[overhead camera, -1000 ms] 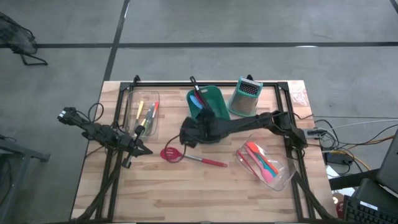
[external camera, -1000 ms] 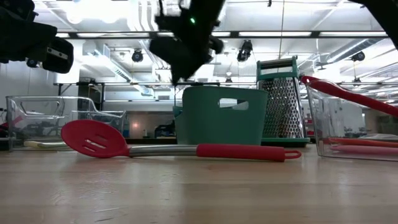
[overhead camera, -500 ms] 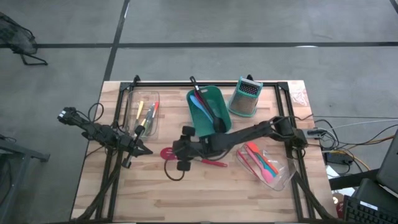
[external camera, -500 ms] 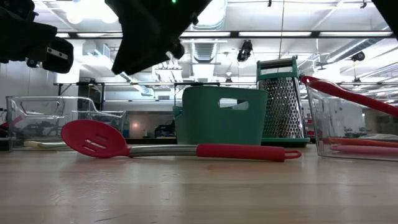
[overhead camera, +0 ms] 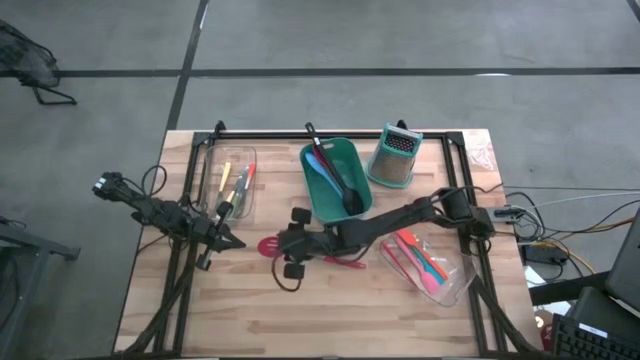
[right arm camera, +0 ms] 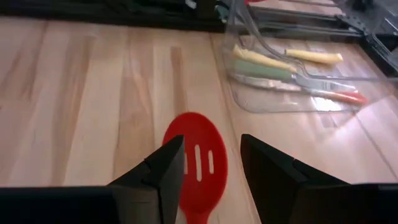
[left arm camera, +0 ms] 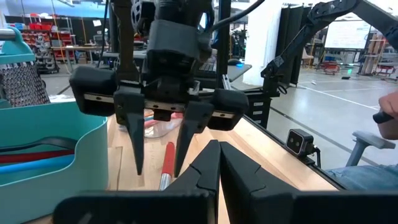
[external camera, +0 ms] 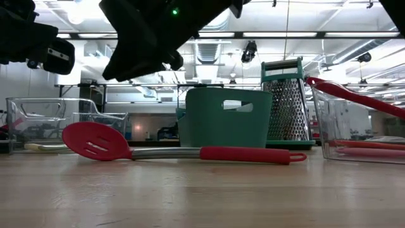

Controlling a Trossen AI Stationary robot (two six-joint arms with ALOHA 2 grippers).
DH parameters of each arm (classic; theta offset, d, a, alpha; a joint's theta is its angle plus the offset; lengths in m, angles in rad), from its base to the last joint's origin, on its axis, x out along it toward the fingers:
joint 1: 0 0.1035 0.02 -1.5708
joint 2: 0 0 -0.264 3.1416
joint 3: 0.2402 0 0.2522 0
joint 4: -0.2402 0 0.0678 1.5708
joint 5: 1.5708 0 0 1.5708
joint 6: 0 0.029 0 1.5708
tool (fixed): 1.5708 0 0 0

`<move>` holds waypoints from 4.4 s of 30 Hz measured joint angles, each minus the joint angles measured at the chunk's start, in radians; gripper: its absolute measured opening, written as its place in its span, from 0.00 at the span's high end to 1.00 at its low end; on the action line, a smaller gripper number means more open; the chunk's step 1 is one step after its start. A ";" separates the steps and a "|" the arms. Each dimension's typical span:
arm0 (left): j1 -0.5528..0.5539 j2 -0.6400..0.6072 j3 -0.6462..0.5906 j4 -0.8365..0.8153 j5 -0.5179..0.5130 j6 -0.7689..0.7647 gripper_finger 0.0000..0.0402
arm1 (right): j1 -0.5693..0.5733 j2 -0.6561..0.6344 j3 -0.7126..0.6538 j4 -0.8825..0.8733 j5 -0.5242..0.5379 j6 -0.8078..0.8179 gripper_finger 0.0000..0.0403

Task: Pick & Place Kitchen Items
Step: Put the silver and red serving spoon into the green bin

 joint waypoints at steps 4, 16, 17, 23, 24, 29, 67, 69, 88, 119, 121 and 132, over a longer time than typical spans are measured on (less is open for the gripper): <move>0.000 0.000 0.000 0.000 0.000 0.000 0.97 | -0.013 0.023 -0.001 0.023 0.001 0.044 0.62; 0.000 0.000 0.000 0.000 0.000 0.000 0.97 | -0.025 0.128 0.049 0.018 0.010 0.048 0.49; 0.000 0.000 0.000 0.000 0.000 0.000 0.97 | -0.026 0.131 0.049 0.017 0.012 0.050 0.49; 0.000 0.000 0.000 0.000 0.000 0.000 0.97 | -0.036 0.145 0.049 0.014 0.042 0.118 0.48; 0.000 0.000 0.000 0.000 0.000 0.000 0.97 | -0.038 0.150 0.050 0.014 0.043 0.119 0.49; 0.000 0.000 0.000 0.000 0.000 0.000 0.97 | -0.042 0.174 0.048 0.007 0.044 0.124 0.52; 0.000 0.001 0.000 -0.001 0.000 0.000 0.97 | -0.025 0.119 0.116 -0.097 -0.067 0.172 0.96; 0.000 0.001 0.000 -0.001 0.000 0.000 0.97 | -0.025 0.116 0.132 -0.101 -0.065 0.170 0.96; 0.000 0.001 0.000 -0.002 0.000 0.000 0.97 | -0.049 -0.061 0.312 -0.456 0.198 0.132 0.96; 0.000 0.001 0.000 -0.002 0.000 0.000 0.97 | -0.420 -0.177 -0.028 -0.048 0.116 0.155 0.96; 0.000 0.001 0.000 -0.002 0.000 0.000 0.97 | -0.421 -0.178 -0.062 -0.038 0.130 0.179 0.96; 0.000 0.001 0.000 -0.002 0.000 0.000 0.97 | -0.423 -0.178 -0.194 0.018 0.312 0.197 0.96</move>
